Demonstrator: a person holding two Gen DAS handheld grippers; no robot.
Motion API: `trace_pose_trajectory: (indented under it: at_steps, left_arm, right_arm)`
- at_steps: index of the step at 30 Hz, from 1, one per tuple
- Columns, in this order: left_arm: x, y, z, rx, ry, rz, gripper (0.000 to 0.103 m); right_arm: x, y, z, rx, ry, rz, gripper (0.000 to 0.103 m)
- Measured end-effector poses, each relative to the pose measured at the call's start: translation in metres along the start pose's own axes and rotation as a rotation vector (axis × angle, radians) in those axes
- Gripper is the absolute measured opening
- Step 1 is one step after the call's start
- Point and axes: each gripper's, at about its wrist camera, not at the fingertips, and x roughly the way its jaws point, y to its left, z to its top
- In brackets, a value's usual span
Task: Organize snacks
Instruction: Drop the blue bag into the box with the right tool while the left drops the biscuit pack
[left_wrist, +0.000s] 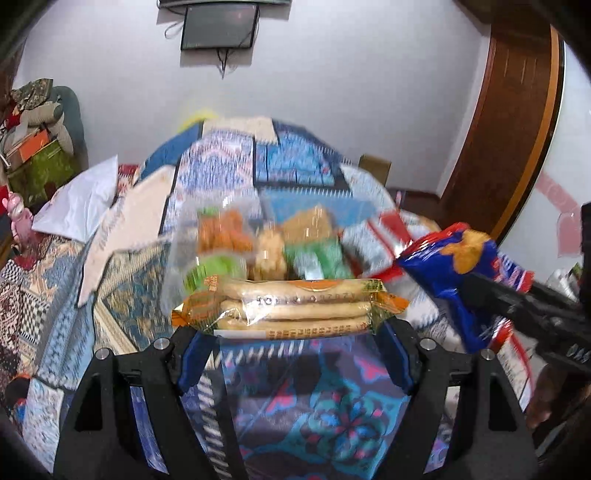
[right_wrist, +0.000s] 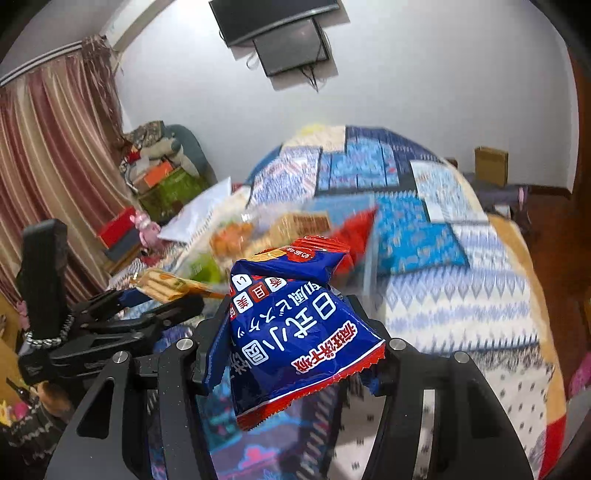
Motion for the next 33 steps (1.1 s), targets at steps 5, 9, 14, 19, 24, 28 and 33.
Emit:
trace_pose_trajectory:
  at_steps: [5,9,14,19,24,28,33]
  left_arm:
    - [0.000,0.011,0.032,-0.016,-0.034,-0.010,0.079]
    - [0.011,0.018,0.050,-0.010,-0.048,0.004,0.079]
    - [0.040,0.029,0.065,-0.008,-0.018,0.034,0.079]
    - [0.068,0.037,0.064,-0.037,0.035,0.036,0.079]
    - [0.086,0.038,0.057,-0.039,0.070,0.024,0.088]
    - [0.084,0.036,0.053,-0.021,0.064,0.034,0.093]
    - [0.069,0.030,0.054,0.001,0.038,0.018,0.101]
  right_arm:
    - [0.009,0.005,0.022,-0.012,-0.042,0.002,0.053]
    - [0.026,0.008,0.040,-0.028,-0.064,-0.021,0.053]
    - [0.052,0.008,0.056,-0.047,-0.061,-0.052,0.053]
    - [0.071,0.006,0.062,-0.035,-0.041,-0.066,0.053]
    - [0.086,0.008,0.059,-0.059,0.001,-0.086,0.056]
    - [0.087,0.011,0.055,-0.092,0.026,-0.101,0.061]
    - [0.069,0.016,0.056,-0.104,-0.012,-0.107,0.076]
